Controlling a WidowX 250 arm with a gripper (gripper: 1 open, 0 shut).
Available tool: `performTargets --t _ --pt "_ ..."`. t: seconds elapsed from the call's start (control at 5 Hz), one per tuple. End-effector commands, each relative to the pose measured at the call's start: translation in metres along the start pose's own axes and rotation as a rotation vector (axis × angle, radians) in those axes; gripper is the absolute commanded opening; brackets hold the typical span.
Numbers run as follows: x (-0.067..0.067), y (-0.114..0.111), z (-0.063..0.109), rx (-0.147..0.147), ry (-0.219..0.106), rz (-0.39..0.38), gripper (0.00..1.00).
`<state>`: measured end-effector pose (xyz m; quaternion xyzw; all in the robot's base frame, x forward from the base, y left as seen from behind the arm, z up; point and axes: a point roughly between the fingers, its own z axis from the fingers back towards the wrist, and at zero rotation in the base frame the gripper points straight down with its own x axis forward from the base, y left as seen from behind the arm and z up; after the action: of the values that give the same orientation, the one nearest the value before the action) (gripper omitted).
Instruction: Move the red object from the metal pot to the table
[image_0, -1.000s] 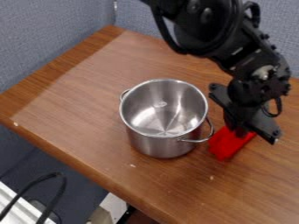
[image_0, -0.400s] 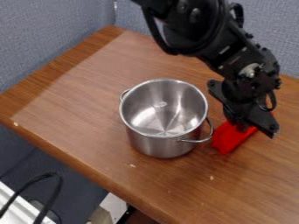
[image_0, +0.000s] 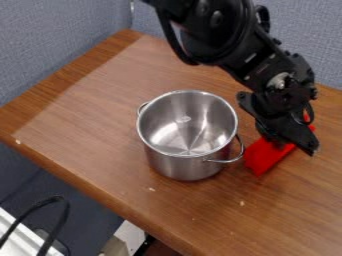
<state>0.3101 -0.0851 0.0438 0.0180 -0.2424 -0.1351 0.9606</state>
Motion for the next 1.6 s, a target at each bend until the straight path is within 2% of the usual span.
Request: performTargets --t 0.0,0.2,1.4 --pt "-0.02 0.002 -0.008 -0.007 0.057 -0.001 0.0" --pt "-0.02 0.002 -0.008 -0.013 0.061 0.004 1.0" --pt "-0.015 0.007 0.002 -0.063 0.08 0.005 1.0"
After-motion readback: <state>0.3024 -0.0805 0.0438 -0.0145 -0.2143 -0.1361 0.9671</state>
